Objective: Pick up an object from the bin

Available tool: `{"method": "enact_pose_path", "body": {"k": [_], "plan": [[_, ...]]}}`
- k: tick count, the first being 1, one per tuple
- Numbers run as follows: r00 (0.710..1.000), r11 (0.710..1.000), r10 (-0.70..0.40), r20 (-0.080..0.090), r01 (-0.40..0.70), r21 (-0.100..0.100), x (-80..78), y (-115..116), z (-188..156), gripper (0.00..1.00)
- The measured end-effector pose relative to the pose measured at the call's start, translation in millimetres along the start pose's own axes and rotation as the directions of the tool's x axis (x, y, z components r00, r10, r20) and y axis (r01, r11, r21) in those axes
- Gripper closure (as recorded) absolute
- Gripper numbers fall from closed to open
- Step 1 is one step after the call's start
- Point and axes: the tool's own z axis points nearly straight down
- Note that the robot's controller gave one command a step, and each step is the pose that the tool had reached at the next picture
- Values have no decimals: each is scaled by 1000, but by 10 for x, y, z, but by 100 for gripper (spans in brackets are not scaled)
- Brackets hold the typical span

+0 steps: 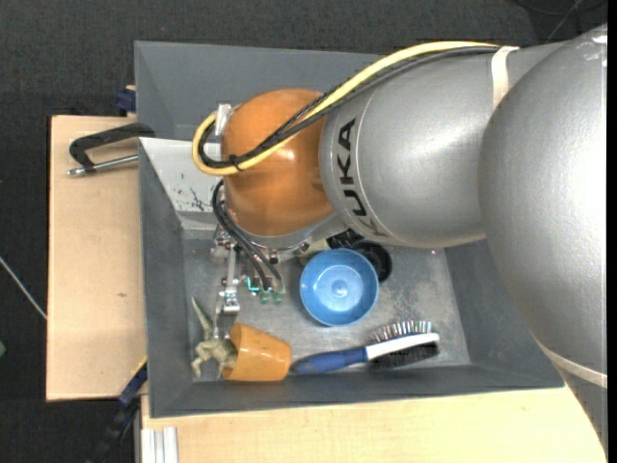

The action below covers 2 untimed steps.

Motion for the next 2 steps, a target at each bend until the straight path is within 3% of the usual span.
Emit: {"method": "enact_pose_path", "body": {"k": [1,2], "plan": [[993,993,-115,24,115,-9,141,-234,741,0],[993,993,-118,5,118,-5,182,-240,758,100]]}}
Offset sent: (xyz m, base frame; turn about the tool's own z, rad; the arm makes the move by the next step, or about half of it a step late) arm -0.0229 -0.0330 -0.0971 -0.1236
